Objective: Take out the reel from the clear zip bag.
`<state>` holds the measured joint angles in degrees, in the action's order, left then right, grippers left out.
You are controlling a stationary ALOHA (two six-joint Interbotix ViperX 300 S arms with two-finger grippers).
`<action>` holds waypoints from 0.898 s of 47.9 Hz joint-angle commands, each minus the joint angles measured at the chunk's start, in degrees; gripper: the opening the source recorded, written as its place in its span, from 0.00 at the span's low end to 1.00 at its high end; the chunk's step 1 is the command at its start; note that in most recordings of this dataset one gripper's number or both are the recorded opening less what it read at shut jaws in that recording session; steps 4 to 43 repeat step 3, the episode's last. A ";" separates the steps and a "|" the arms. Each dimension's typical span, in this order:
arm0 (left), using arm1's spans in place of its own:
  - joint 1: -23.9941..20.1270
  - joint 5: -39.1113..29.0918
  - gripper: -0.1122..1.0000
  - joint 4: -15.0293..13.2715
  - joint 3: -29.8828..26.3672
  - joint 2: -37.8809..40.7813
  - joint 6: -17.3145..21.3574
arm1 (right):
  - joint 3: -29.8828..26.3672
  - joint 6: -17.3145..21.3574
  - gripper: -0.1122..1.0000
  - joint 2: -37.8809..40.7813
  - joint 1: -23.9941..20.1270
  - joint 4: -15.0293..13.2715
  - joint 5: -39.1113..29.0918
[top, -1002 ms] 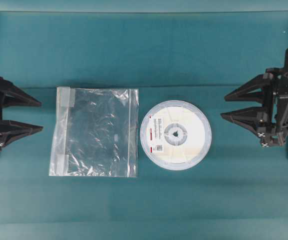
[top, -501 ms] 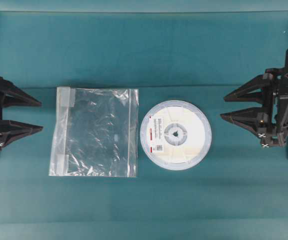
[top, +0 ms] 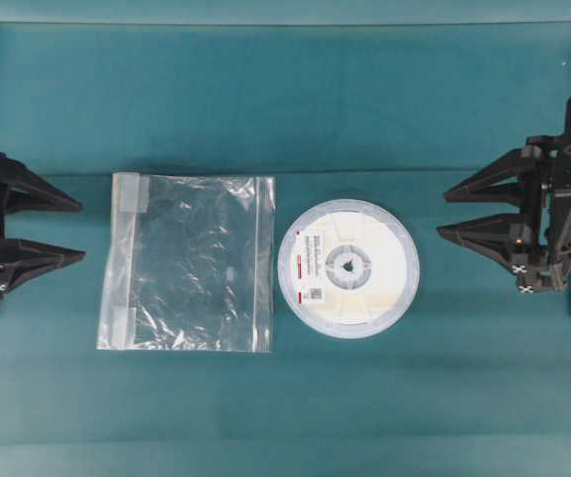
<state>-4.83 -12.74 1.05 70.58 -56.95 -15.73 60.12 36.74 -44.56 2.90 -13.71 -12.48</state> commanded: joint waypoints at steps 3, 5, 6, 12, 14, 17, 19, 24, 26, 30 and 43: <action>0.09 0.53 0.89 0.18 -1.41 0.26 0.00 | -0.44 -0.53 0.79 0.09 -0.18 -0.09 0.18; 0.09 0.53 0.89 0.18 -1.41 0.26 0.00 | -0.44 -0.53 0.79 0.09 -0.18 -0.09 0.18; 0.09 0.53 0.89 0.18 -1.41 0.26 0.00 | -0.44 -0.53 0.79 0.09 -0.18 -0.09 0.18; 0.09 0.53 0.89 0.18 -1.41 0.26 0.00 | -0.44 -0.53 0.79 0.09 -0.18 -0.09 0.18; 0.09 0.53 0.89 0.18 -1.41 0.26 0.00 | -0.44 -0.53 0.79 0.09 -0.18 -0.09 0.18; 0.09 0.53 0.89 0.18 -1.41 0.26 0.00 | -0.44 -0.53 0.79 0.09 -0.18 -0.09 0.18; 0.09 0.53 0.89 0.18 -1.41 0.26 0.00 | -0.44 -0.53 0.79 0.09 -0.18 -0.09 0.18; 0.09 0.53 0.89 0.18 -1.41 0.26 0.00 | -0.44 -0.53 0.79 0.09 -0.18 -0.09 0.18; 0.09 0.53 0.89 0.18 -1.41 0.26 0.00 | -0.44 -0.53 0.79 0.09 -0.18 -0.09 0.18; 0.09 0.53 0.89 0.18 -1.41 0.26 0.00 | -0.44 -0.53 0.79 0.09 -0.18 -0.09 0.18; 0.09 0.53 0.89 0.18 -1.41 0.26 0.00 | -0.44 -0.53 0.79 0.09 -0.18 -0.09 0.18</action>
